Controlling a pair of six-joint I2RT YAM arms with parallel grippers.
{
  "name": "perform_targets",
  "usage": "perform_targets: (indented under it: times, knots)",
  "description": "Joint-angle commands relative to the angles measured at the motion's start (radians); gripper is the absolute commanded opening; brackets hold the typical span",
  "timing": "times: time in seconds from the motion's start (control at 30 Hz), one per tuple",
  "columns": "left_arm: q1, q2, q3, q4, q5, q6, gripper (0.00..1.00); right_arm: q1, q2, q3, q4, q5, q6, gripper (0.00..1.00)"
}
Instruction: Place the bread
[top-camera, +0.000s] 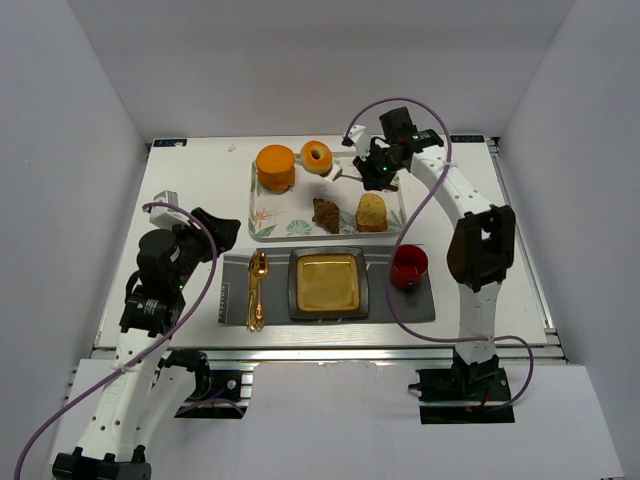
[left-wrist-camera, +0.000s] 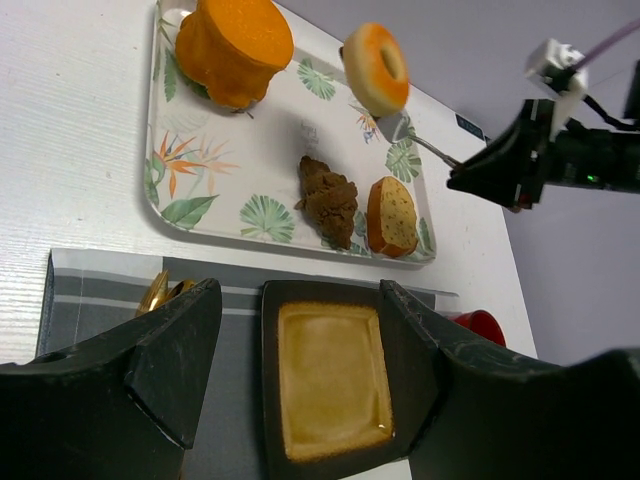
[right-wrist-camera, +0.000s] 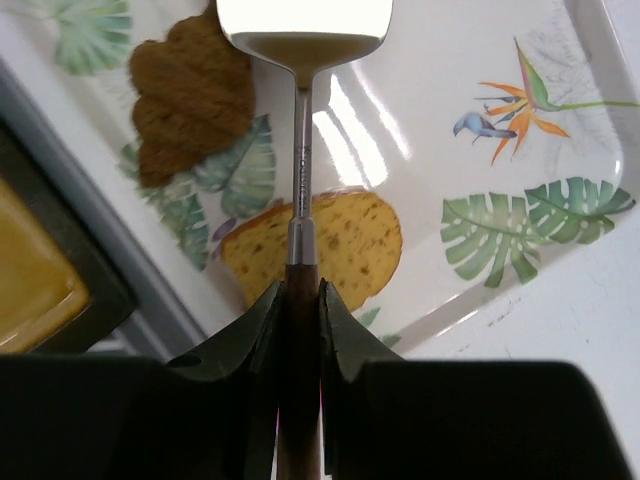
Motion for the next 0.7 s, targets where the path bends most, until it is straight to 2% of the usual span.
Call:
perform_targets:
  times: [0.0, 0.37, 0.67]
  knots:
    - [0.005, -0.014, 0.018, 0.022, 0.014, -0.007, 0.73, 0.014, -0.133, -0.089, 0.016, -0.071, -0.037, 0.0]
    - [0.005, -0.049, -0.011, 0.022, 0.008, -0.018, 0.73, 0.132, -0.478, -0.59, 0.094, -0.046, -0.123, 0.0]
    - [0.005, -0.06, -0.023, 0.023, 0.009, -0.016, 0.73, 0.235, -0.629, -0.789, 0.093, 0.033, -0.163, 0.0]
